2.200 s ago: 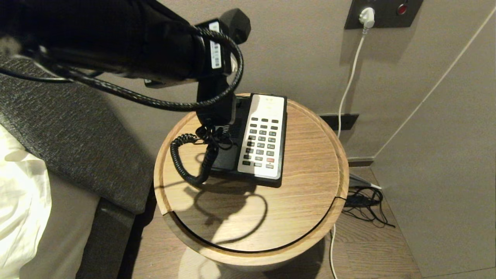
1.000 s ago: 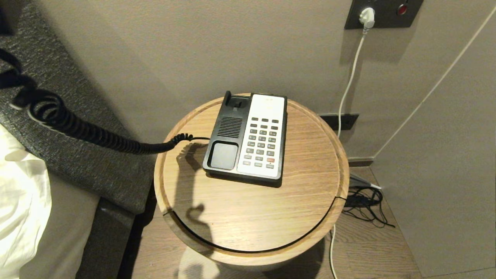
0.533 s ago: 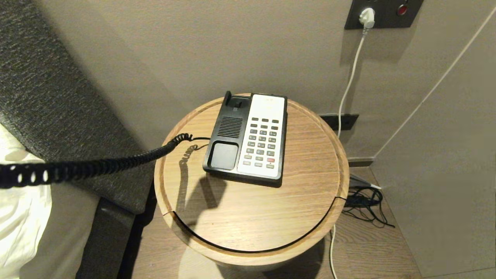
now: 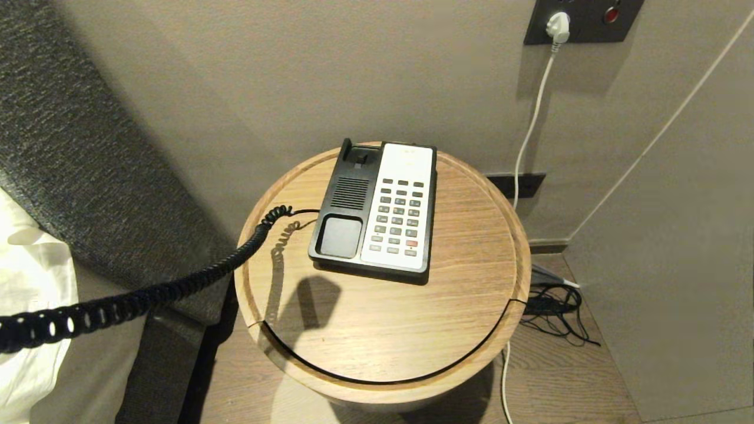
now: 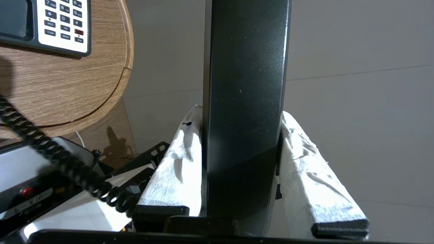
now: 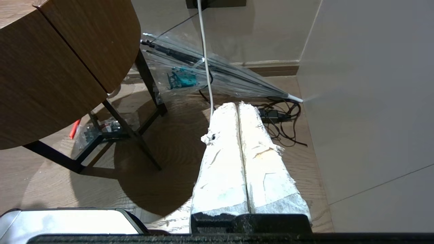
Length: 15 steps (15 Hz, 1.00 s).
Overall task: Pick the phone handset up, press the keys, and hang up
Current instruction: Dial the number
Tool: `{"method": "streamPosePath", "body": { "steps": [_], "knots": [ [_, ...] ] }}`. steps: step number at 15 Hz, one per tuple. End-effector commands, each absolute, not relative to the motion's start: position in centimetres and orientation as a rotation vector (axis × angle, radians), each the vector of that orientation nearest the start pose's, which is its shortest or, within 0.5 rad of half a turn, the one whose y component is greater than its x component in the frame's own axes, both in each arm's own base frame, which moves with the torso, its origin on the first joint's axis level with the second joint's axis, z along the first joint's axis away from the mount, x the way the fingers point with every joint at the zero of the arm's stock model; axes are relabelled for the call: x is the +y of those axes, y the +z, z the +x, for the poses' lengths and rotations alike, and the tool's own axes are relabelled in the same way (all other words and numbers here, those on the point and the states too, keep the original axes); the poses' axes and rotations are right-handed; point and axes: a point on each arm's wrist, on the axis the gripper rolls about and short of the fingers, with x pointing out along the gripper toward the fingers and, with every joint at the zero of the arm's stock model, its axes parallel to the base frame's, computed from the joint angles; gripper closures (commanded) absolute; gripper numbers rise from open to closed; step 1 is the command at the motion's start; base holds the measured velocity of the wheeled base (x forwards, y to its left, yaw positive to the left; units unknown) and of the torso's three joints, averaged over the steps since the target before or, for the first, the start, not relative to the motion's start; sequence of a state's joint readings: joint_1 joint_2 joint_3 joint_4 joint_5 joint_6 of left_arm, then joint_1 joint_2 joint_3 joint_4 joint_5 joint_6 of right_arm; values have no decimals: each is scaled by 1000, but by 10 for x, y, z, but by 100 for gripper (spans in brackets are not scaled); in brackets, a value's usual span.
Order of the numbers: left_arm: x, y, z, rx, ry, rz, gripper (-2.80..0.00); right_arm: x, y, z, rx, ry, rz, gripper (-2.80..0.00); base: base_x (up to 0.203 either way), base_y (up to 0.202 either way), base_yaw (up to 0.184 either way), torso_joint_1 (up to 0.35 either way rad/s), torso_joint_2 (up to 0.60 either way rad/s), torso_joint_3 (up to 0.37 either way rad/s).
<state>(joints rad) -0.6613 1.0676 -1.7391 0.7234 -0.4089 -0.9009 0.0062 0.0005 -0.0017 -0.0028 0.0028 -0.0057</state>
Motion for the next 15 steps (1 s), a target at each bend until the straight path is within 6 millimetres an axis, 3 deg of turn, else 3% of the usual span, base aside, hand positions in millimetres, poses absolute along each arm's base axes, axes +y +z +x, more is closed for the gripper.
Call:
{"method": "streamPosePath", "body": {
  "steps": [1, 12, 15],
  "knots": [
    [-39, 424, 35, 550, -962, -805, 0, 0, 76, -23, -3, 9, -6, 0, 0, 0, 0, 0, 0, 0],
    [-42, 427, 40, 530, -972, -823, 0, 0, 76, -23, 2, 14, -51, 0, 0, 0, 0, 0, 0, 0],
    [-43, 426, 41, 534, -966, -821, 0, 0, 90, -27, -48, 19, -47, 0, 0, 0, 0, 0, 0, 0]
  ]
}}
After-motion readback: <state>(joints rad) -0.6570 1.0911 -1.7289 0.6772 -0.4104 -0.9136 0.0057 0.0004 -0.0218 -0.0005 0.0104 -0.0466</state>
